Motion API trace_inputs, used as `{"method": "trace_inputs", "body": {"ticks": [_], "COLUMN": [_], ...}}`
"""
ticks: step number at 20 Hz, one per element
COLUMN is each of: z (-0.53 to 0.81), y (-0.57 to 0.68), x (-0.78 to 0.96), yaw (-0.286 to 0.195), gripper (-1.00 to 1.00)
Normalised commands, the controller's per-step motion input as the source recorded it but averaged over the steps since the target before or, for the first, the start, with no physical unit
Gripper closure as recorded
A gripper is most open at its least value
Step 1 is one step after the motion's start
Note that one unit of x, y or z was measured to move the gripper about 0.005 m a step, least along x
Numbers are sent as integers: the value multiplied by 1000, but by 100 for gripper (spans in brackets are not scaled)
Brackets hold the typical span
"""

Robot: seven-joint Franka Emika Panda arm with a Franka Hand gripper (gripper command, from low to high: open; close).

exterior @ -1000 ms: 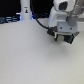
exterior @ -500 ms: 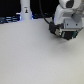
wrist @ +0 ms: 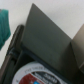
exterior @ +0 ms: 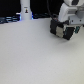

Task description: Open the kcup holder, insert the kcup into the holder, and close the kcup holder

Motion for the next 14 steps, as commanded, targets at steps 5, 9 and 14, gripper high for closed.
{"method": "trace_inputs", "body": {"ticks": [5,9,14], "z": [6,6,26], "y": [606,616,586], "x": [-549,-547,-546], "yaw": [44,40,50], "gripper": [-100,-100,-100]}}
